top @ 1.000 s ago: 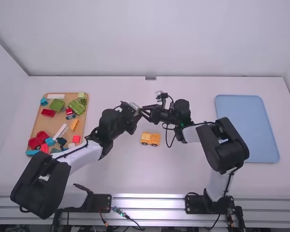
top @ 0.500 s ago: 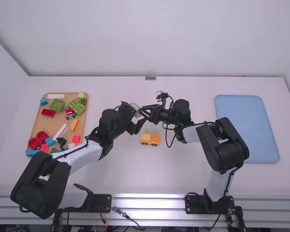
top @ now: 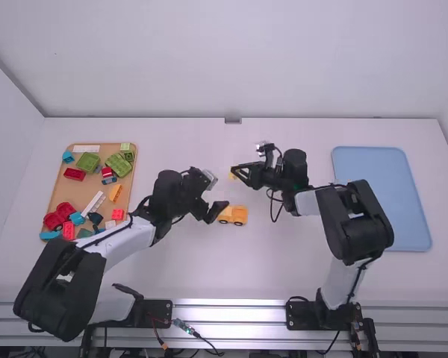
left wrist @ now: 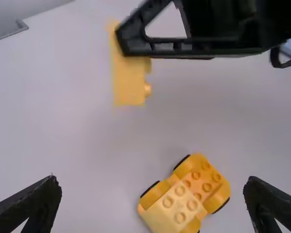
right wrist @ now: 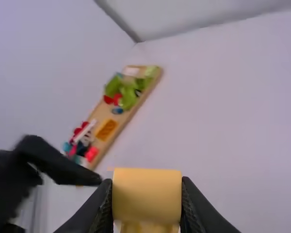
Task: Assemble lego blocks to make yellow taxi
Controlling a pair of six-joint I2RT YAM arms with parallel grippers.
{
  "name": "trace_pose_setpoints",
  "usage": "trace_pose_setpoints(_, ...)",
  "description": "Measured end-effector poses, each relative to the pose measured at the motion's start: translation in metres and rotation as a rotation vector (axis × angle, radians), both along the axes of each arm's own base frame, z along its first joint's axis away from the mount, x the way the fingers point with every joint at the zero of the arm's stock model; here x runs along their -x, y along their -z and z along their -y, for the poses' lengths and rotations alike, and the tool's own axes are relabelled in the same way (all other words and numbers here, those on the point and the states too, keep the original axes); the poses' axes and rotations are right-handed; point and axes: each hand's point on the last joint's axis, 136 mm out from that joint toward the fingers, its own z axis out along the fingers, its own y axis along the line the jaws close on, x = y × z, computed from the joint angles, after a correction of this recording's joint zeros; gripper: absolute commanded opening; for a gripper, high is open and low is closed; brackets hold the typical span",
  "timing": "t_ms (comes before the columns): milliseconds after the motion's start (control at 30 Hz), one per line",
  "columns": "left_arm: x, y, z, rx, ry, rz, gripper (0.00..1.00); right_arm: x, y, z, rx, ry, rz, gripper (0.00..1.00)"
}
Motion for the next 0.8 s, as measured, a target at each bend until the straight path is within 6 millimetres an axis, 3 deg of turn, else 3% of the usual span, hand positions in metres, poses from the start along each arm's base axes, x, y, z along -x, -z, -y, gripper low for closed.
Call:
trace_pose_setpoints(67,0.001,-0.005,-0.006,0.008,0.005,0.000,0.99,-0.001,0.015,0.013,0.071,0.042,-0.046,0.02)
trace_pose_setpoints(133,0.000,-0.010,-0.013,0.018,-0.004,0.006,0.99,0.001,0.017,0.021,0.143,0.071,-0.052,0.01)
trace_pose_setpoints(333,0.005,-0.019,-0.019,0.021,0.056,0.045,0.99,0.013,-0.001,0.039,0.319,0.117,0.015,0.00)
trace_pose_setpoints(467,0.002,-0.033,-0.023,0.049,0.111,0.122,0.99,0.028,-0.006,0.059,0.461,0.146,0.018,0.00)
trace_pose_setpoints(667,-0.009,-0.049,-0.043,0.084,0.098,0.196,0.99,0.061,0.010,0.089,0.704,0.129,-0.161,0.00)
trace_pose_setpoints(800,-0.016,-0.059,-0.054,0.093,0.079,0.228,0.99,0.073,0.000,0.093,0.842,0.112,-0.218,0.00)
